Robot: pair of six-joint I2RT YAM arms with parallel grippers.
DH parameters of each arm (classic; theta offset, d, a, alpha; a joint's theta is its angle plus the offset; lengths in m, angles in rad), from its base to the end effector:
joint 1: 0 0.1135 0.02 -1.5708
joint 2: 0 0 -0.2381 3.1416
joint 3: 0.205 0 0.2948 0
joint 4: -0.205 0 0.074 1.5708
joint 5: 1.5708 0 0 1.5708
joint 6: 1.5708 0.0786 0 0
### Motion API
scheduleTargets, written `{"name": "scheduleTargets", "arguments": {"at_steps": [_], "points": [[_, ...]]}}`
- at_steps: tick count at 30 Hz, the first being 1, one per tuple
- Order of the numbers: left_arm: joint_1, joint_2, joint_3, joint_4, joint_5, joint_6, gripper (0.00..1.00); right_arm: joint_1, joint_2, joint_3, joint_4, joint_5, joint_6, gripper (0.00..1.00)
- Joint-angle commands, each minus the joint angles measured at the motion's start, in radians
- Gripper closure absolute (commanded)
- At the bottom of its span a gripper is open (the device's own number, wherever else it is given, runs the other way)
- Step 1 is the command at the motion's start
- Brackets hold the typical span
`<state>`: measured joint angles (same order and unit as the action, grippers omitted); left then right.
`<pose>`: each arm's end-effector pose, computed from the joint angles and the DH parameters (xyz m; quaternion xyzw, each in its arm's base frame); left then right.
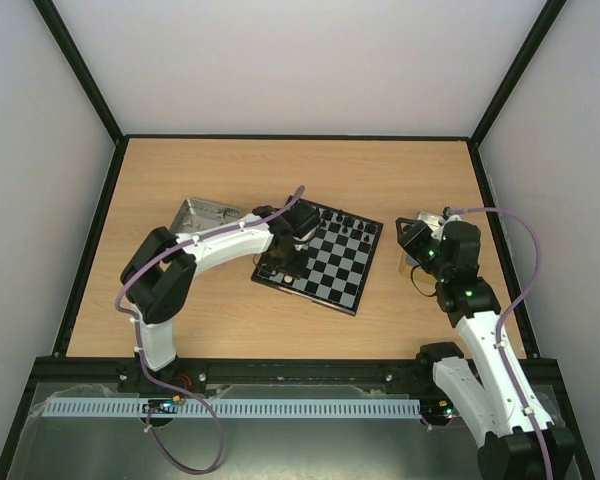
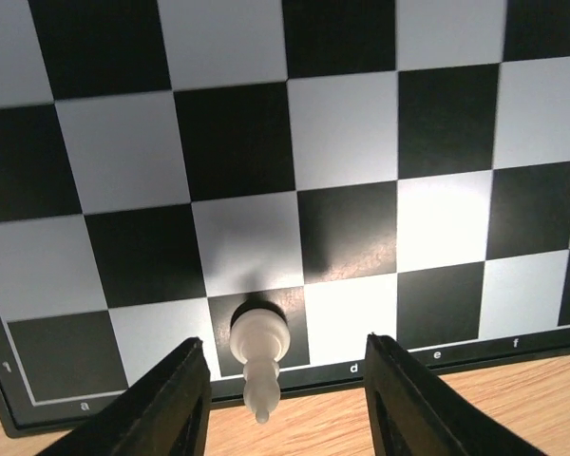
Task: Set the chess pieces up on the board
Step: Place the chess piece on the chessboard, then pick up the chess piece from the storage box.
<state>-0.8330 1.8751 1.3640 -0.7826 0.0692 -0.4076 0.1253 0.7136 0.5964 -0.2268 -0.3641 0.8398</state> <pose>0.2745 -0.3101 0.1052 0.2136 0.9665 -0.1081 0.0924 0.2668 0.0618 0.2455 0.1836 0.7899 0.3938 0.4328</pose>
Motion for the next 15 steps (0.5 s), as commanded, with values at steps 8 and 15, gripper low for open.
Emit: {"name": "scheduleTargets", "arguments": {"at_steps": [8,15], "points": [[0.098,-0.196,0.002,0.049,-0.07,-0.038,0.48,-0.001,-0.003,-0.008,0.012,0.003,0.002,0.68],[0.363,-0.402,-0.14,0.168,-0.103,-0.113,0.48,-0.001,0.016,-0.005,0.019,0.004,0.001,0.67]]}}
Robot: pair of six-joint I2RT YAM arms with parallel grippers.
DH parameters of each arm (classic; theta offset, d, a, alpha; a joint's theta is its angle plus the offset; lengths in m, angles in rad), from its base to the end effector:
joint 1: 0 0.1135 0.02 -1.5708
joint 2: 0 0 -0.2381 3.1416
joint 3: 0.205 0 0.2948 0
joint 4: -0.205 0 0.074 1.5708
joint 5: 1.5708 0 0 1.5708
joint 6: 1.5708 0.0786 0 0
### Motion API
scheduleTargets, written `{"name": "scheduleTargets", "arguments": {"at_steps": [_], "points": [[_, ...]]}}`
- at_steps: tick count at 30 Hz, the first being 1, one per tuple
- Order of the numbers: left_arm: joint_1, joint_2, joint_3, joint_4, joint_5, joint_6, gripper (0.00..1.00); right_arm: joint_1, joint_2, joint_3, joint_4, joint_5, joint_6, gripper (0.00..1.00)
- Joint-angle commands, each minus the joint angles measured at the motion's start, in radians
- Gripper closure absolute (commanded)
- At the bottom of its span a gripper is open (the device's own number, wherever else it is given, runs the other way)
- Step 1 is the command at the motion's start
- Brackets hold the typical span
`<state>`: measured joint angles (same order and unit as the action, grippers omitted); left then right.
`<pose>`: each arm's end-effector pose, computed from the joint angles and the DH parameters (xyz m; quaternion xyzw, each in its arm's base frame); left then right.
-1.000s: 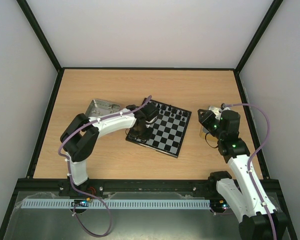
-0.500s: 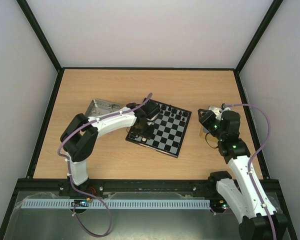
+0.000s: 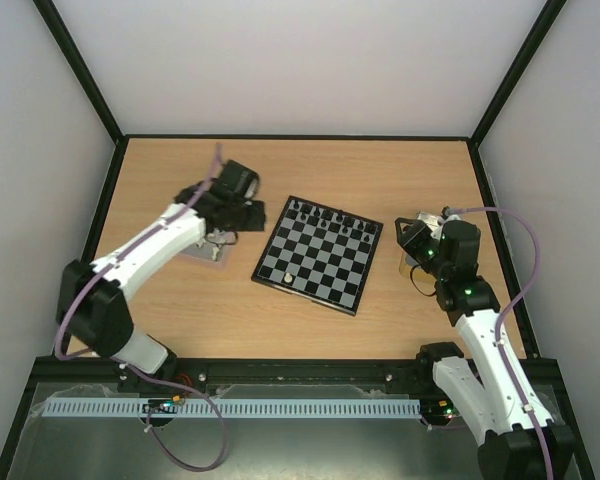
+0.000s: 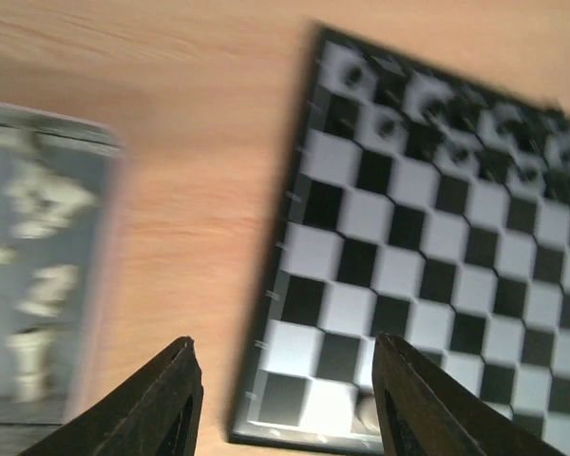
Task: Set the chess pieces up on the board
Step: Pick up the chess piece from the storage box.
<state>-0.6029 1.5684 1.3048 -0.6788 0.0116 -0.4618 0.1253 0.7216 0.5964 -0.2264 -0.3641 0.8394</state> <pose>0.3318 -0.2295 0.2109 0.0688 0.9485 -0.1616 0.2635 0.2679 0.0620 0.2435 0.1847 0.7917 0.3927 0.4300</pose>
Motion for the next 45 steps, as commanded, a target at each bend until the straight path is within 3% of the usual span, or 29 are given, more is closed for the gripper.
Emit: {"name": "scheduleTargets", "arguments": {"at_steps": [1,7,13,21,28,39,45], "points": [[0.181,-0.125,-0.105,0.082,-0.044,-0.073,0.49,-0.002,0.011,-0.006,0.02,0.005,0.0,0.68],[0.431,-0.25,-0.259,0.18,0.02,-0.118,0.43,-0.002,0.04,-0.003,0.032,0.007,0.0,0.68],[0.546,-0.234,-0.32,0.202,0.117,-0.112,0.41,-0.001,0.074,-0.004,0.051,0.006,-0.002,0.67],[0.569,-0.117,-0.312,0.205,0.086,-0.104,0.44,0.0,0.107,0.004,0.069,0.006,-0.011,0.68],[0.569,0.004,-0.271,0.207,0.101,-0.096,0.66,0.0,0.117,-0.006,0.07,0.008,-0.025,0.67],[0.568,0.153,-0.174,0.211,0.093,-0.079,0.74,0.0,0.123,-0.009,0.081,0.007,-0.029,0.67],[0.568,0.215,-0.135,0.205,0.113,-0.076,0.73,0.0,0.118,-0.012,0.077,0.009,-0.031,0.68]]}}
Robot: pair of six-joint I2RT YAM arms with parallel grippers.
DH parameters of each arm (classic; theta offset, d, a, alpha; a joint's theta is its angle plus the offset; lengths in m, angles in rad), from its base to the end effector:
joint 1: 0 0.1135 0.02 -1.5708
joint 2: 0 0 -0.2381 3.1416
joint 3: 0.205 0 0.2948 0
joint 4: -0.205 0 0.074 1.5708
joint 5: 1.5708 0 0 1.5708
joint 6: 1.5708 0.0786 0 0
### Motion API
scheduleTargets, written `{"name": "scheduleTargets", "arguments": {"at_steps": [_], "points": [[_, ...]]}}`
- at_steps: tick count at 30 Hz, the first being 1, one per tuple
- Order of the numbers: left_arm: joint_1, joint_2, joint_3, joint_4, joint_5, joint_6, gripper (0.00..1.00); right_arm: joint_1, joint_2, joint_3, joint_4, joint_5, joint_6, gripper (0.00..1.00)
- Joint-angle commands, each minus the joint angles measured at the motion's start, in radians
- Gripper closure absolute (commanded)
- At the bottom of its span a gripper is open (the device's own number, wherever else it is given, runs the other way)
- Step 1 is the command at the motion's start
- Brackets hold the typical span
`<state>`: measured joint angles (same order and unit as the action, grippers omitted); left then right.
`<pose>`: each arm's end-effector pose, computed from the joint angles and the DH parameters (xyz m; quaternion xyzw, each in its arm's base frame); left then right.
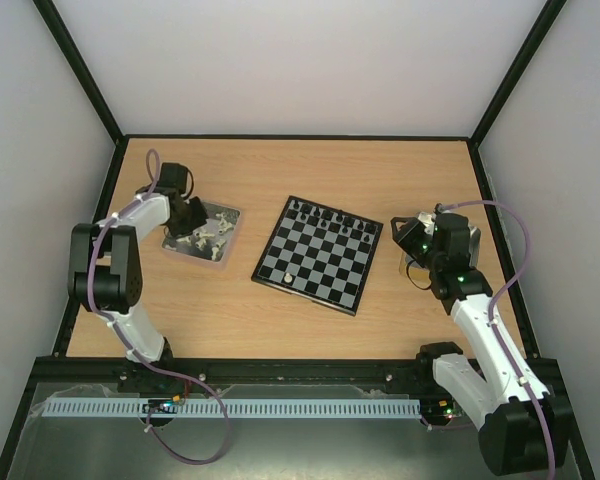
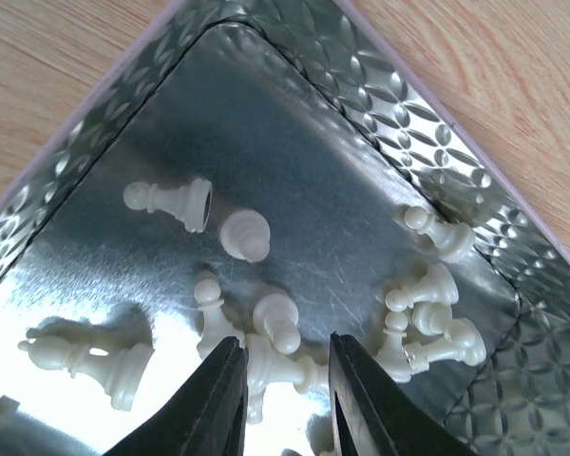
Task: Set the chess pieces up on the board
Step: Pick up the chess piece from the storage box.
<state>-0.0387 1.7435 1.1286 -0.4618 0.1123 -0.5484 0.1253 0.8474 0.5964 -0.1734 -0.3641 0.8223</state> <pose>0.4028 -0.0244 0.0967 -0.2308 0.9403 -0.1227 0.2180 0.2855 0.0642 0.2177 0.1899 0.8101 0.3787 0.4052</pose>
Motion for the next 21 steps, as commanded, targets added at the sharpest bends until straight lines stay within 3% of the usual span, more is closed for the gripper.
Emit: {"name": "scheduleTargets", "arguments": {"at_steps": [1,4,11,21], "points": [[0.003,0.049,0.046,-0.011,0.006,0.006,0.73,-0.001,-0.01,-0.012,0.025,0.008,-0.014,0.68],[0.003,0.067,0.051,-0.006,-0.009,-0.002,0.73,0.0,-0.013,-0.013,0.021,0.008,-0.014,0.67],[0.003,0.096,0.053,-0.005,-0.013,0.001,0.86,0.0,-0.032,-0.02,0.013,0.014,-0.013,0.68],[-0.001,0.115,0.052,-0.011,-0.013,0.011,0.86,0.0,-0.054,-0.028,0.006,0.017,-0.009,0.68]]}}
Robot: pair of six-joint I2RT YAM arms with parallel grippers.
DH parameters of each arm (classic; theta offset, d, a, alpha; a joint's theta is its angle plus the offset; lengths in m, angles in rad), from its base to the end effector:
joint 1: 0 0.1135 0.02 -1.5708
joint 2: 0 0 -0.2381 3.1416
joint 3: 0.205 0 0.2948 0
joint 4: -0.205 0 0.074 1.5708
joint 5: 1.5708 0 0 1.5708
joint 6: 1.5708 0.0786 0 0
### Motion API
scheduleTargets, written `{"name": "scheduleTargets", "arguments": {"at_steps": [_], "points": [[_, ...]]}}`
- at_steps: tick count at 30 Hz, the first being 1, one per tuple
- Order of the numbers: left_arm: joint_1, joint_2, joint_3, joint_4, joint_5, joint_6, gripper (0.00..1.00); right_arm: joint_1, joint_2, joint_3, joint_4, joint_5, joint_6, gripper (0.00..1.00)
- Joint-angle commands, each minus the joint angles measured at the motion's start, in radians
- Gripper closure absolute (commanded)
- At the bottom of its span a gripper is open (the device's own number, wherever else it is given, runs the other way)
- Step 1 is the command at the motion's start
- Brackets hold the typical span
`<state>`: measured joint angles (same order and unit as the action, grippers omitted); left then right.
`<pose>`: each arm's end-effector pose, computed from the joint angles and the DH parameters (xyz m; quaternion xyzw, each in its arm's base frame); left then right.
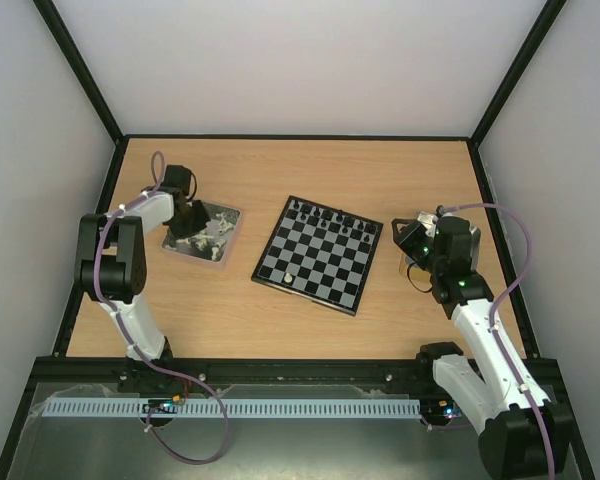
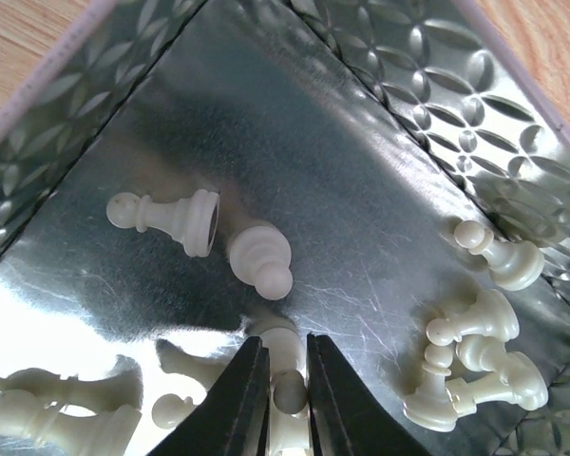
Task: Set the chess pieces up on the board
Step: Pick up the chess piece from the storage box, then place the chess piece on the chessboard.
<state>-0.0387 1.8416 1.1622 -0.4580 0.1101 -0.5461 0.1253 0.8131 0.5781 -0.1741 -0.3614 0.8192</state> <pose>0.4092 -0.0245 0.0702 -0.2333 0.9469 -0.1133 0.1901 0.2807 0.0634 0.2189 0.1869 0.8069 0.3793 0.4124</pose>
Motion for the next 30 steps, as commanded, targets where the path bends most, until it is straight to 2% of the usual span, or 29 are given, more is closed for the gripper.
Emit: {"name": "scheduleTargets", "arguments": {"at_steps": [1,4,13,20,24,30], "points": [[-0.002,0.016,0.02,-0.015,-0.011,0.009,0.88,-0.001,-0.022,-0.01,0.007,0.014,-0.007,0.68],[-0.009,-0.001,0.026,-0.017,-0.03,0.009,0.96,0.0,-0.024,-0.008,0.005,0.015,-0.008,0.68],[-0.116,-0.154,0.04,-0.094,-0.104,0.035,0.96,0.0,-0.023,-0.004,0.002,0.01,-0.008,0.68],[-0.312,-0.245,0.054,-0.182,-0.104,0.063,0.95,-0.001,-0.008,-0.005,0.007,0.003,-0.005,0.68],[-0.421,-0.246,0.046,-0.219,-0.072,0.08,0.94,0.0,-0.004,-0.007,0.014,0.002,0.001,0.68],[-0.562,-0.21,-0.008,-0.223,-0.108,0.102,0.94,0.001,-0.001,-0.01,0.016,0.002,0.006,0.68]]}}
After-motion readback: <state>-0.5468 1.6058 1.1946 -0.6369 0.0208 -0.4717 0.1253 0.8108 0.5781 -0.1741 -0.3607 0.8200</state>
